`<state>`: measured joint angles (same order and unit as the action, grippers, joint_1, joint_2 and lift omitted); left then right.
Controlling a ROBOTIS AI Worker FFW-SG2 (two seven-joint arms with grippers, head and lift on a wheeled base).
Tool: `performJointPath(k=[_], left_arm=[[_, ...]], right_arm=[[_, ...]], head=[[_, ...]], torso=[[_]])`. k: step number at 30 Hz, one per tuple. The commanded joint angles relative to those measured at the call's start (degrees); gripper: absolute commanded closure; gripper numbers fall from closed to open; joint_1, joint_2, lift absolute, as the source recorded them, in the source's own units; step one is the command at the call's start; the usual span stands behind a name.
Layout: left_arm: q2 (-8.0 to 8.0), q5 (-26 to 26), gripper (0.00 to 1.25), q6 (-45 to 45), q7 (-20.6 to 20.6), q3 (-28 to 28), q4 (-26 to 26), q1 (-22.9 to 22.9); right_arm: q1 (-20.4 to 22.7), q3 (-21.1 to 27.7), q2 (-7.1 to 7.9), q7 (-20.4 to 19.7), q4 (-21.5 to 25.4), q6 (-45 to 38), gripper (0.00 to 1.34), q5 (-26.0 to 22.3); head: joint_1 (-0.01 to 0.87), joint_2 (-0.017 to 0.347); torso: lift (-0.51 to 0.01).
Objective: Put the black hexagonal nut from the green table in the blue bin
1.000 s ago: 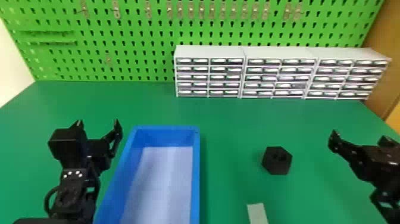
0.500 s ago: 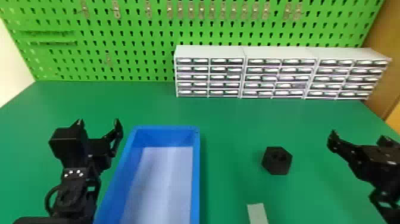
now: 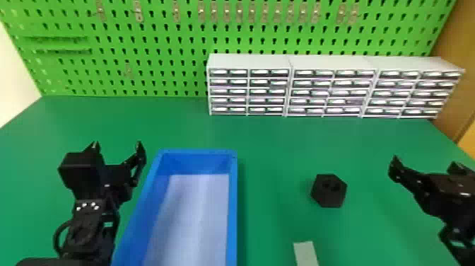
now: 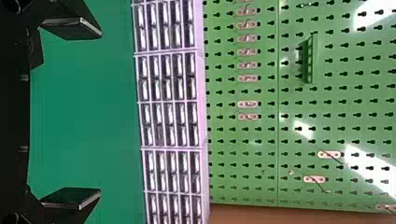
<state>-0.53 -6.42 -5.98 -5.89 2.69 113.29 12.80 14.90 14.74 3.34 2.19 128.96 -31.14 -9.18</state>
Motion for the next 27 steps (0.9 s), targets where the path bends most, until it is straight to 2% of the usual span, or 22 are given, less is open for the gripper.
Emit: performJointPath(k=[1,9,16,22,27], left_arm=[[0.00,0.0,0.40,0.0,0.0,-0.1,0.0,0.0],[0.00,-0.3,0.40,0.0,0.0,-0.1,0.0,0.0],[0.00,-0.2,0.40,0.0,0.0,-0.2,0.0,0.0],[0.00,-0.2,0.40,0.0,0.0,-0.2,0.0,0.0],[0.00,-0.2,0.40,0.0,0.0,-0.3,0.0,0.0]], right_arm=[[0.0,0.1,0.00,0.0,0.1,-0.3,0.11,-0.2],[-0.7,-0.1,1.23,0.0,0.1,-2.8,0.11,-2.2],[-2.5,-0.5,4.04,0.1,0.5,-7.9,0.11,-4.6],[-4.7,-0.6,5.98,0.8,2.0,-14.7,0.11,-4.8],[-6.2,0.0,6.24,2.2,2.4,-19.4,0.11,-4.8]], head=[[0.657,0.057],[0.657,0.057],[0.657,0.057],[0.657,0.057],[0.657,0.057]], torso=[[-0.095],[-0.095],[-0.095],[-0.095],[-0.095]])
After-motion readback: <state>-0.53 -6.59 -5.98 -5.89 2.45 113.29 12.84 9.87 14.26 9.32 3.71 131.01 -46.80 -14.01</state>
